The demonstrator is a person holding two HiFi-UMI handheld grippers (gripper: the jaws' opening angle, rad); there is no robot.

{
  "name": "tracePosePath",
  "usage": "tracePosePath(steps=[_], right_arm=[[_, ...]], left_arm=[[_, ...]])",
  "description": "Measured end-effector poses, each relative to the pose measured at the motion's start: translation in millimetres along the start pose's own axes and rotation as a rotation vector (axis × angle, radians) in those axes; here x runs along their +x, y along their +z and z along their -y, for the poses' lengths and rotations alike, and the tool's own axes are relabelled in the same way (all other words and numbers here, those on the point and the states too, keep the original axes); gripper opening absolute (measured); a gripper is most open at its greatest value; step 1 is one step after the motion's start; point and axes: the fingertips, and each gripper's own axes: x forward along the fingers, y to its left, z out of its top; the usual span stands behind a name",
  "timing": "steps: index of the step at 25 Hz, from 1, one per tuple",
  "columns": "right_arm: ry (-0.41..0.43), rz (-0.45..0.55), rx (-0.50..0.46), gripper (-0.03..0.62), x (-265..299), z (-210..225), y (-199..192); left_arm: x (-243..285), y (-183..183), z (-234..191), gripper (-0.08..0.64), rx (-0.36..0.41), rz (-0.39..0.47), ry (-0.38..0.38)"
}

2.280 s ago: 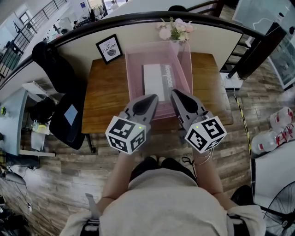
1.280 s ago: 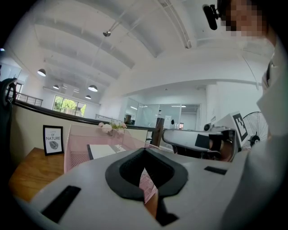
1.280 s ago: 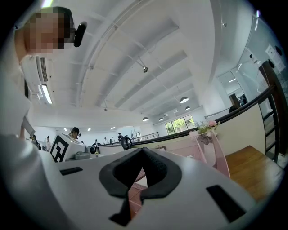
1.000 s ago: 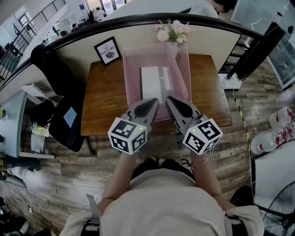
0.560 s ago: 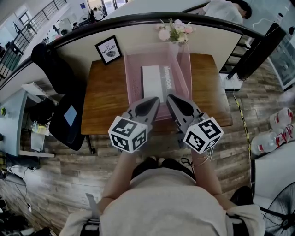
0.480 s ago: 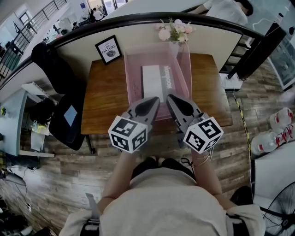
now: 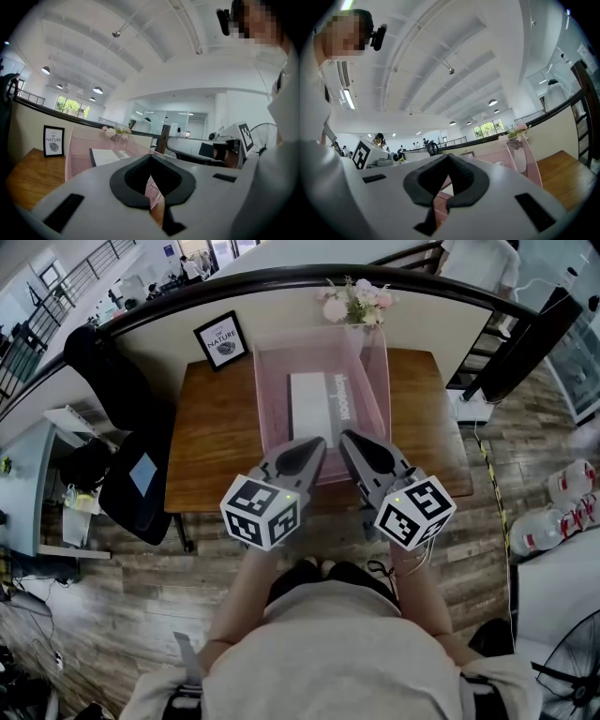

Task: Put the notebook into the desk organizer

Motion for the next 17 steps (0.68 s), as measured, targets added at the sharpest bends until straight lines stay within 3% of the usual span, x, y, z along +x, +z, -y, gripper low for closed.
tracePosePath(steps=[17], right_arm=[[0.0, -0.031, -0.003, 0.009, -2.1, 2.7, -9.8]], left_arm=[[-1.4, -2.3, 2.9, 0.012, 0.001, -0.01, -0.016]])
